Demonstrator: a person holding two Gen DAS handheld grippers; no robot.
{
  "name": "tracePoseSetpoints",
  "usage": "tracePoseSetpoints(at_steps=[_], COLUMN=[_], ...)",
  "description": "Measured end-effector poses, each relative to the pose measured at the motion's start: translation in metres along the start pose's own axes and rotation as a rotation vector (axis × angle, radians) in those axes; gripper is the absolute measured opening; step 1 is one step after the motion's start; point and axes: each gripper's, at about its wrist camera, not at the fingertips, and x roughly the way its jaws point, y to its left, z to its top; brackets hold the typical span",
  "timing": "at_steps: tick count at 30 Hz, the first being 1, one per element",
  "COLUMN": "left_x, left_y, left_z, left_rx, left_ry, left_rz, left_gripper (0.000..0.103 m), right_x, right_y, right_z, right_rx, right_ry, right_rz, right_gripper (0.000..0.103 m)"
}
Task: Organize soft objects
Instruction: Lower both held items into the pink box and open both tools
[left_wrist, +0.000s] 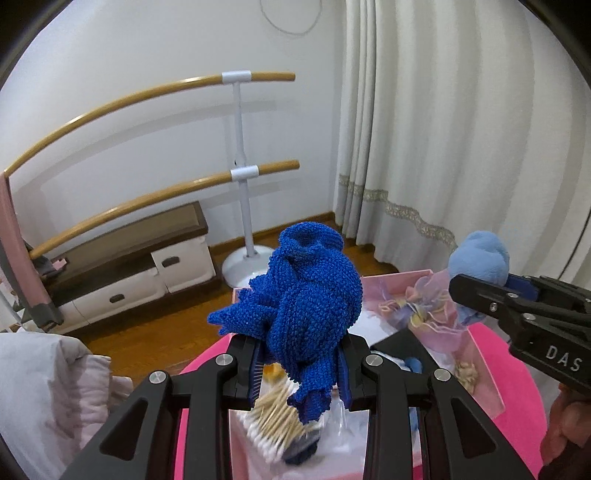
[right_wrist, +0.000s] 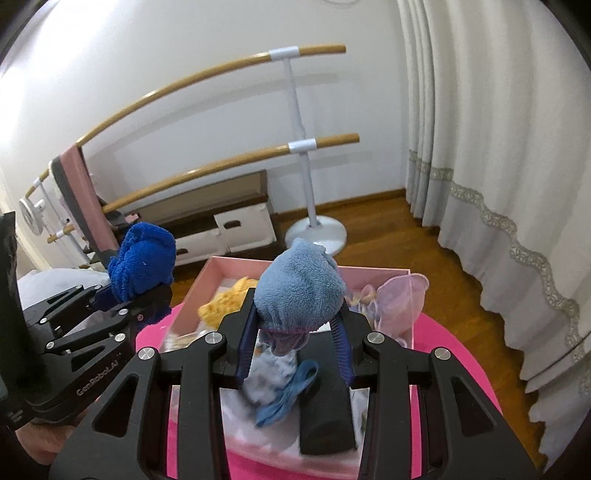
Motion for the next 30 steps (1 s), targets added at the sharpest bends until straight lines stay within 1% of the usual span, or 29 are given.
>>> tracePoseSetpoints(at_steps=[9, 13, 14, 16, 17, 18, 19, 20, 22, 23, 25, 27, 30], left_x=[0.092, 0.127, 0.135, 0.151, 0.154, 0.16, 0.162, 0.159, 0.159, 0.159, 0.155, 0.15, 0.145], left_y=[0.013, 0.018, 0.019, 0.021, 0.021, 0.024, 0.027, 0.026, 0.03, 0.033, 0.037, 0.04, 0.037], left_z=[0.055, 0.077, 0.081, 0.091, 0.092, 0.096, 0.099, 0.098, 0.102, 0.106, 0.112, 0.119, 0.132], left_rx=[-0.025, -0.042, -0.039, -0.033, -0.034, -0.038, -0.045, -0.049, -0.054, -0.057, -0.06, -0.053, -0.018], left_ry=[0.092, 0.134, 0.147, 0.167, 0.173, 0.176, 0.17, 0.16, 0.14, 0.128, 0.094, 0.061, 0.011], left_rz=[-0.038, -0.061, -0.065, -0.058, -0.045, -0.039, -0.032, -0.02, 0.002, 0.013, 0.033, 0.061, 0.109], left_gripper=[0.029, 0.034, 0.036, 0.05, 0.054, 0.062, 0.068, 0.071, 0.083, 0.085, 0.094, 0.099, 0.103], right_x=[0.049, 0.069, 0.075, 0.085, 0.088, 0.09, 0.092, 0.092, 0.09, 0.089, 0.084, 0.077, 0.064], right_y=[-0.017, -0.021, -0.022, -0.024, -0.026, -0.028, -0.032, -0.035, -0.04, -0.042, -0.046, -0.049, -0.048], right_z=[0.011, 0.012, 0.011, 0.011, 0.011, 0.01, 0.01, 0.008, 0.007, 0.006, 0.005, 0.006, 0.005], right_rx=[0.026, 0.039, 0.04, 0.048, 0.058, 0.066, 0.082, 0.093, 0.11, 0.12, 0.145, 0.169, 0.18], right_ry=[0.075, 0.113, 0.127, 0.147, 0.151, 0.153, 0.153, 0.151, 0.137, 0.132, 0.115, 0.089, 0.066], right_rz=[0.003, 0.009, 0.011, 0.01, 0.004, 0.001, 0.003, 0.005, 0.011, 0.013, 0.012, 0.018, 0.016], right_gripper=[0.034, 0.035, 0.035, 0.038, 0.038, 0.04, 0.044, 0.049, 0.067, 0.072, 0.093, 0.103, 0.103])
